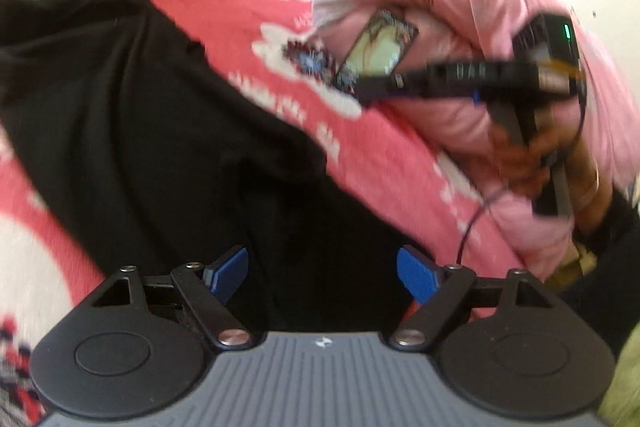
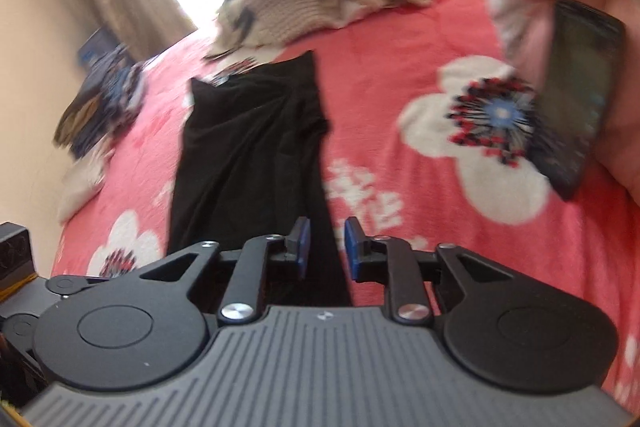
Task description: Fold clothes
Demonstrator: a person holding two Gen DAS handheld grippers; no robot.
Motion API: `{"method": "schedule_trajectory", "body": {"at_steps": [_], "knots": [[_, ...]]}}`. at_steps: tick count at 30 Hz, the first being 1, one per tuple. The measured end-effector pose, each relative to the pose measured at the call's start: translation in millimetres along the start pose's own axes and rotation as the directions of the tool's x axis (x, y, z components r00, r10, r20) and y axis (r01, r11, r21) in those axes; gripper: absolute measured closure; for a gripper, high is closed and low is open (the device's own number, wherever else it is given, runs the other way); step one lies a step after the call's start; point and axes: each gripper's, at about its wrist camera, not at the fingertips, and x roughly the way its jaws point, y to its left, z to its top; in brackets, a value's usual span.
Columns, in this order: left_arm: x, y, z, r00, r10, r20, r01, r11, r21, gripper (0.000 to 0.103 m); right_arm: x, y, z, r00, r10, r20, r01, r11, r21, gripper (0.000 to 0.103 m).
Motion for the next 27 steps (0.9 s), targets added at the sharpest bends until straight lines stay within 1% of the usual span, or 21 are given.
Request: {"method": "schedule_trajectory", "body": {"at_steps": [2, 3, 5, 7, 10, 12, 15, 19, 22, 23, 24, 27], "knots": [[2.4, 1.0, -9.1, 1.0, -0.008, -0.023, 0.008, 1.0, -0.006, 0.021, 9.4, 10.0, 1.8, 0.997, 0.052, -0.05, -0.054, 0.998, -0.035, 0.068], [3.4, 1.3, -13.3, 1.0, -0.008, -0.027, 0.008, 1.0, -0.008, 0.022, 15.0, 15.2, 2.4, 0.995, 0.073, -0.071, -0.077, 0.996, -0.049, 0.065], [5.1, 1.0, -19.8, 1.0, -0.003, -0.027, 0.003, 1.0, -0.011, 0.025, 26.8, 25.9, 3.6, 0.988, 0.104, -0.114, -0.114, 0.99, -0.082, 0.063], [5.9, -0.1, -25.0, 1.0, -0.003, -0.03, 0.003, 1.0, -0.008, 0.032, 39.1, 37.9, 4.9, 0.981, 0.117, -0.156, -0.138, 0.981, -0.133, 0.063], [6.3, -3.7, -30.3, 0.999, 0.007, -0.035, -0.006, 1.0, 0.015, 0.038, 57.5, 54.3, 6.5, 0.97, 0.118, -0.213, -0.162, 0.966, -0.201, 0.063], [6.6, -5.9, -32.5, 0.999, 0.011, -0.043, -0.01, 1.0, 0.026, 0.04, 69.7, 64.5, 6.8, 0.962, 0.117, -0.248, -0.179, 0.953, -0.245, 0.063], [9.2, -9.2, -34.5, 0.998, 0.028, -0.052, -0.026, 0.999, 0.039, 0.044, 87.9, 76.9, 4.1, 0.95, 0.085, -0.299, -0.183, 0.93, -0.319, 0.063], [10.4, -12.2, -36.6, 0.998, 0.047, -0.051, -0.044, 0.997, 0.067, 0.045, 108.7, 82.0, -1.6, 0.942, 0.025, -0.336, -0.157, 0.915, -0.372, 0.063], [12.6, -13.7, -36.2, 0.997, 0.06, -0.049, -0.056, 0.995, 0.079, 0.045, 118.3, 77.6, -6.0, 0.933, 0.018, -0.359, -0.156, 0.919, -0.361, 0.066], [14.3, -14.6, -36.0, 0.997, 0.066, -0.05, -0.061, 0.995, 0.084, 0.045, 118.2, 75.9, -6.9, 0.934, 0.02, -0.358, -0.156, 0.921, -0.357, 0.074], [16.0, -15.5, -35.9, 0.996, 0.071, -0.051, -0.067, 0.994, 0.089, 0.046, 114.5, 73.7, -7.0, 0.936, 0.03, -0.351, -0.16, 0.924, -0.348, 0.084], [21.1, -18.1, -35.5, 0.995, 0.088, -0.053, -0.082, 0.991, 0.103, 0.046, 98.4, 64.5, -6.7, 0.942, 0.079, -0.327, -0.181, 0.938, -0.295, 0.093]]}}
